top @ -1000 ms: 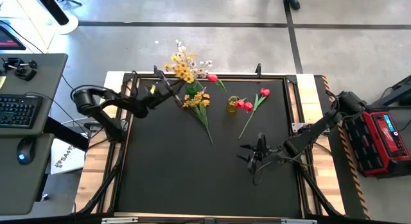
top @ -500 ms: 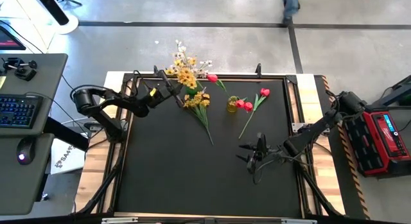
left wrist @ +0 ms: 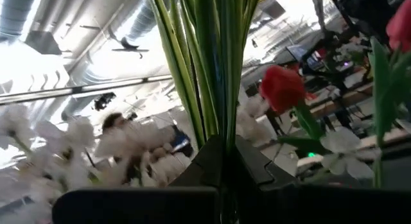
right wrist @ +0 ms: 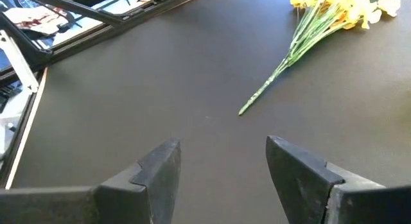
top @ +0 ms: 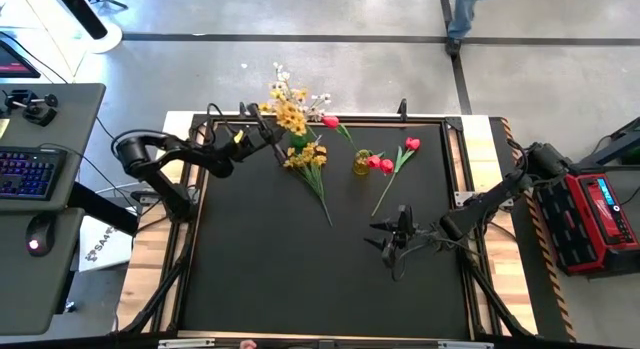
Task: Sort flowers into vase by color
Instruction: Put the bottom yellow flowers into the green vase
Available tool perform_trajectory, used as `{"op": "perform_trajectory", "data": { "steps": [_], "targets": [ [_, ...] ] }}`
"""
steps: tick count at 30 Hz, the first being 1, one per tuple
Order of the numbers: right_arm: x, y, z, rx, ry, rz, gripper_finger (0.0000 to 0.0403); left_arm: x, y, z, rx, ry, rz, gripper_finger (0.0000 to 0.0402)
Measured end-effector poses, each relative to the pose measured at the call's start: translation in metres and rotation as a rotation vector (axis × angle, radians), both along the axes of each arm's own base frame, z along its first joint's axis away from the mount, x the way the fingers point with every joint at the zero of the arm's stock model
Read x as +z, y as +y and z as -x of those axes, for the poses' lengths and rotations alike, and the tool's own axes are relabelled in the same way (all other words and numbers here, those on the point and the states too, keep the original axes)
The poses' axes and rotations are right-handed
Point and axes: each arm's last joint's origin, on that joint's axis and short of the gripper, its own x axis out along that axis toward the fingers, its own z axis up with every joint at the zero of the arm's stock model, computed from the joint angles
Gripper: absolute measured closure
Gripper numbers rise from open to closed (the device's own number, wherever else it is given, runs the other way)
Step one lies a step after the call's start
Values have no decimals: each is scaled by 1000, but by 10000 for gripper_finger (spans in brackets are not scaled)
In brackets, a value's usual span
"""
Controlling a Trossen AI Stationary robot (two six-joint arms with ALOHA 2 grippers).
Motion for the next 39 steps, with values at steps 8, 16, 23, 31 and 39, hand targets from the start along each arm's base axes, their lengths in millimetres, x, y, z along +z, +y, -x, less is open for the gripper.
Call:
{"op": "perform_trajectory", "data": {
  "steps": [8, 16, 23, 31, 39],
  "targets": [
    [1, 0, -1, 4, -9, -8, 192, -18, 4, -5, 31, 76, 1, 401],
    [1, 1, -1, 5, -12, -11, 192, -23, 6, -6, 61, 61, 71, 401],
    [2, 1, -1, 5, -20, -16, 192, -24, 11, -3, 81, -26, 249, 401],
    [2, 1, -1, 5, -21, -17, 192, -27, 20, 2, 108, -61, 362, 401],
    [2, 1, -1, 5, -21, -18, 192, -32, 29, 7, 130, -55, 455, 399]
  ]
}}
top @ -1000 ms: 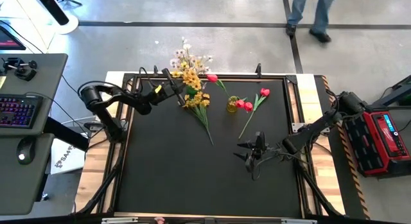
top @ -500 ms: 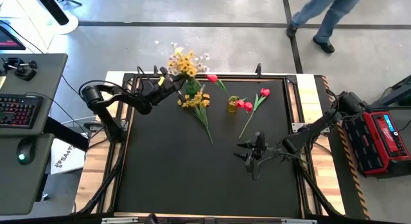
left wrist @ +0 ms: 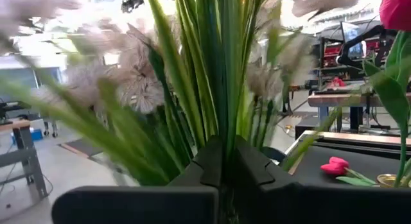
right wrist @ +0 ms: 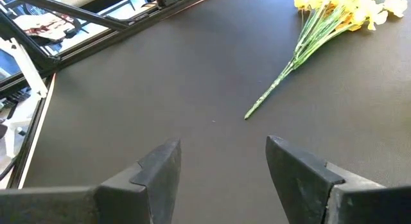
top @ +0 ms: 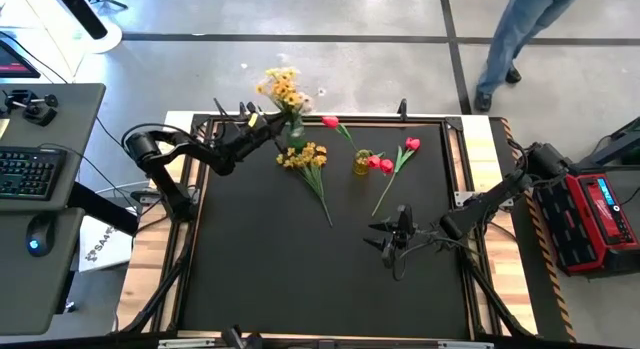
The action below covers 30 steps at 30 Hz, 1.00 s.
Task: Sort flowers into vase by color
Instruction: Put the bottom yellow flowers into the green vase, then move the green vase to the left
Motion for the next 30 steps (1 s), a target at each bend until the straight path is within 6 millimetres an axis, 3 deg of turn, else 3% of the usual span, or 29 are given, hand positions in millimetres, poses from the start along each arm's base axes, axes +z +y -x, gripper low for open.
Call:
{"op": "perform_trajectory", "data": {
  "steps": [16, 30],
  "targets": [
    [0, 0, 0, 6, 2, -3, 192, -11, 1, -2, -11, 107, 48, 291],
    [0, 0, 0, 7, 2, -3, 192, -21, 1, -2, -20, 196, 115, 266]
  ]
}}
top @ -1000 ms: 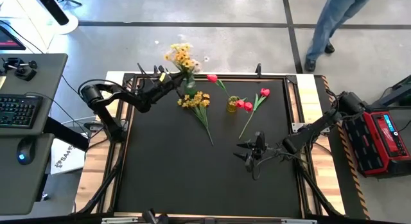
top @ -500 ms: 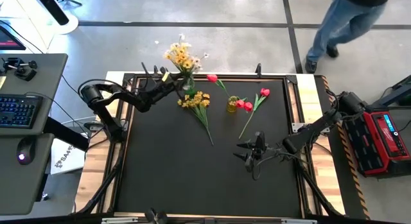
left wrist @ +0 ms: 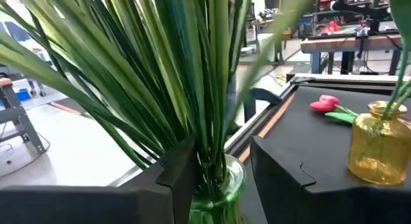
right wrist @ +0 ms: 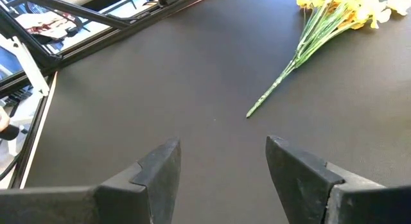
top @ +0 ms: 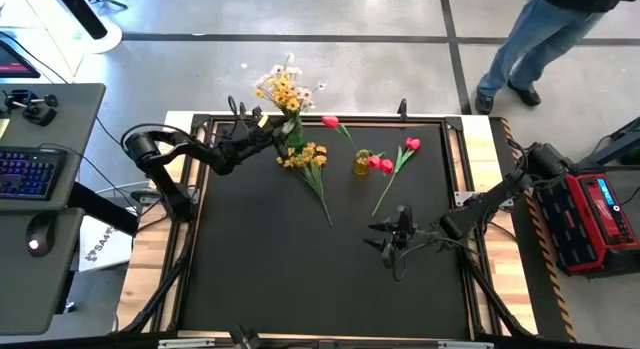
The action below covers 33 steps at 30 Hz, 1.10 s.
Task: Sort flowers into vase by color
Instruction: Move the green vase to the left
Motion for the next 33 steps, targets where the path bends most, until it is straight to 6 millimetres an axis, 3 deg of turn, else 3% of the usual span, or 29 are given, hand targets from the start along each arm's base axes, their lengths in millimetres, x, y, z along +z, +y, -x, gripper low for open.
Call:
{"op": "perform_trajectory", "data": {
  "steps": [8, 15, 33],
  "targets": [
    [0, 0, 0, 0, 0, 1, 192, 2, 9, -12, -12, 68, 62, 216],
    [0, 0, 0, 0, 1, 1, 192, 20, 12, -16, -16, 151, 93, 177],
    [0, 0, 0, 8, 4, 17, 192, 66, -7, 9, -12, 210, 113, 169]
  ]
}}
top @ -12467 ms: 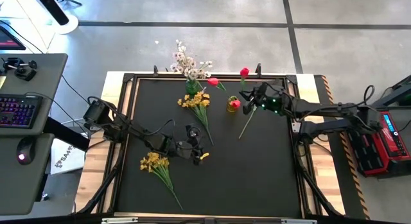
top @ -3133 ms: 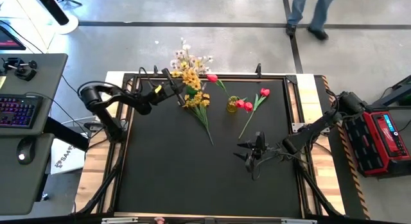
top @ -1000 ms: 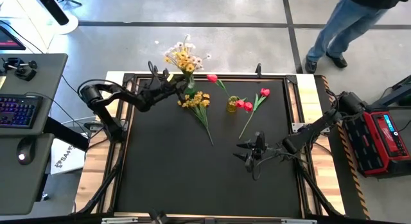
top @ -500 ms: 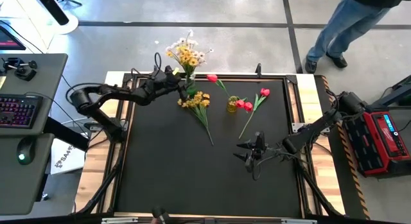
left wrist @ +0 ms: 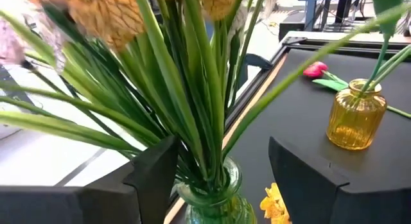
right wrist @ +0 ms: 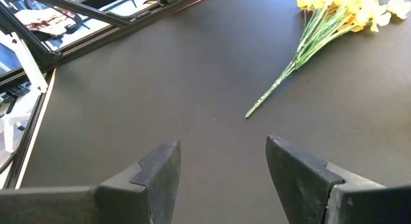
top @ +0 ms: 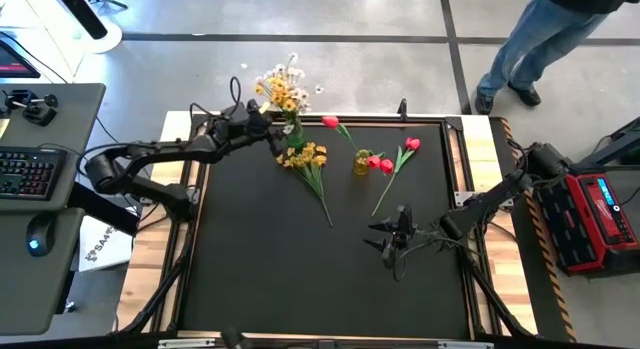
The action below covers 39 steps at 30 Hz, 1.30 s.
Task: Sort flowers into vase by color
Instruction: Move the green vase to the left
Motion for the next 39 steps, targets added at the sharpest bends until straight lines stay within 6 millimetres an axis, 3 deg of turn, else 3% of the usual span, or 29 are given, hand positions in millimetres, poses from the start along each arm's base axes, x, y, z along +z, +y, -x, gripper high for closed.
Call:
{"op": "perform_trajectory", "data": {
  "steps": [13, 20, 28, 35, 39],
  "targets": [
    [0, 0, 0, 0, 0, 0, 192, 12, -4, 6, -10, 67, 8, 169],
    [0, 0, 0, 0, 0, 0, 192, 31, -5, 3, 1, 240, 66, 169],
    [0, 0, 0, 3, 2, 7, 192, 33, -22, 5, 97, 509, 36, 170],
    [0, 0, 0, 9, 4, 4, 192, 41, -39, 21, 101, 503, 83, 170],
    [0, 0, 0, 11, 5, 3, 192, 33, -49, 36, 84, 447, 125, 170]
  ]
}}
